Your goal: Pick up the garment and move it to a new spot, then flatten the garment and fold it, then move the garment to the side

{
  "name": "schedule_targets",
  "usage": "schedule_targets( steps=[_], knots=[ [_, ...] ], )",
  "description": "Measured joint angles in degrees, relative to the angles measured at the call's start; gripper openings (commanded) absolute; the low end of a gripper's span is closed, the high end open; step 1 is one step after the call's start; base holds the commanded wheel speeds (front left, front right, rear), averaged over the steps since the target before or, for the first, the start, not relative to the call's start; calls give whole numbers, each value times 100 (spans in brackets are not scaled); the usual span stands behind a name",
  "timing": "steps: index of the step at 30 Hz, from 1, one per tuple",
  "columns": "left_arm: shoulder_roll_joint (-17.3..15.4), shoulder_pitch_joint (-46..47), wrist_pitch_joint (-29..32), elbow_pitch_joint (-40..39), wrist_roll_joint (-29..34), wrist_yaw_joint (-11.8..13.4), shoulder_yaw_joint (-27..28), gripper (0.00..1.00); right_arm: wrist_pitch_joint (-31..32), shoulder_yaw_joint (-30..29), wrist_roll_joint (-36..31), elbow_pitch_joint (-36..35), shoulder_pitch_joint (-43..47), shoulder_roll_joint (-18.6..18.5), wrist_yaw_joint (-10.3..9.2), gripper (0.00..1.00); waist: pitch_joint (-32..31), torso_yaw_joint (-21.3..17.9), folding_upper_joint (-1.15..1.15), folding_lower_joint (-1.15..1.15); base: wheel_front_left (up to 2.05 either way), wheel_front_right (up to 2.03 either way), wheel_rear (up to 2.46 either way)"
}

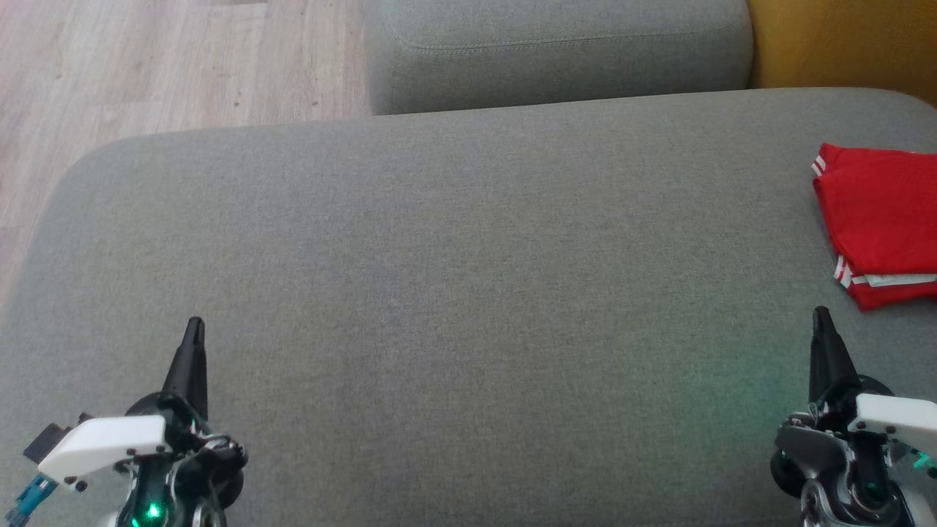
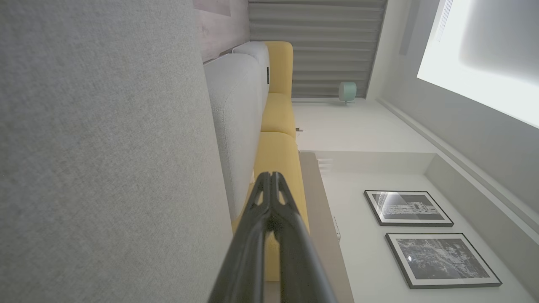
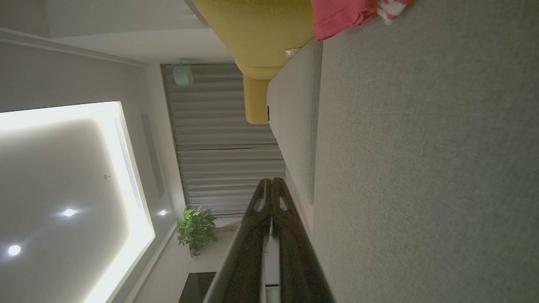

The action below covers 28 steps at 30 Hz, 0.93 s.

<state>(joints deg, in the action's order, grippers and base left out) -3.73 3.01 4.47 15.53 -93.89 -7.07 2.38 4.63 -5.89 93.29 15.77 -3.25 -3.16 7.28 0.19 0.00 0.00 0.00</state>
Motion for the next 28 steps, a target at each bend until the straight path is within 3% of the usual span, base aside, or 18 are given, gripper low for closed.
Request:
schedule_targets(
  steps=[28],
  knots=[
    [27, 0, 47, 0, 3, 0, 41, 0, 45, -41, -2, 0, 0, 3, 0, 0, -1, 0, 0, 0, 0, 0, 0]
  ],
)
